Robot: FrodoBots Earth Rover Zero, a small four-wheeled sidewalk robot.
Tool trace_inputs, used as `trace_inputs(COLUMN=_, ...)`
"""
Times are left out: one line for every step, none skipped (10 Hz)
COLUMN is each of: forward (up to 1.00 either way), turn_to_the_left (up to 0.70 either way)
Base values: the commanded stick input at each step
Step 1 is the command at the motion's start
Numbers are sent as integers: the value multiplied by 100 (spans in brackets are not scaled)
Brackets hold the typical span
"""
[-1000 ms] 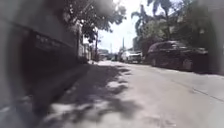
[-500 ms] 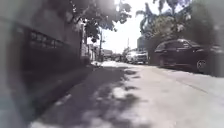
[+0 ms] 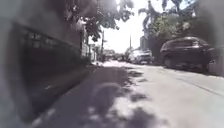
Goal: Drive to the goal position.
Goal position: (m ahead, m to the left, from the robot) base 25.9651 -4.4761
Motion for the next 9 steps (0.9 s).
trace_inputs(forward=100, turn_to_the_left=2)
trace_inputs(forward=100, turn_to_the_left=2)
trace_inputs(forward=100, turn_to_the_left=2)
trace_inputs(forward=100, turn_to_the_left=2)
trace_inputs(forward=100, turn_to_the_left=2)
trace_inputs(forward=100, turn_to_the_left=2)
trace_inputs(forward=100, turn_to_the_left=2)
trace_inputs(forward=100, turn_to_the_left=3)
trace_inputs(forward=100, turn_to_the_left=5)
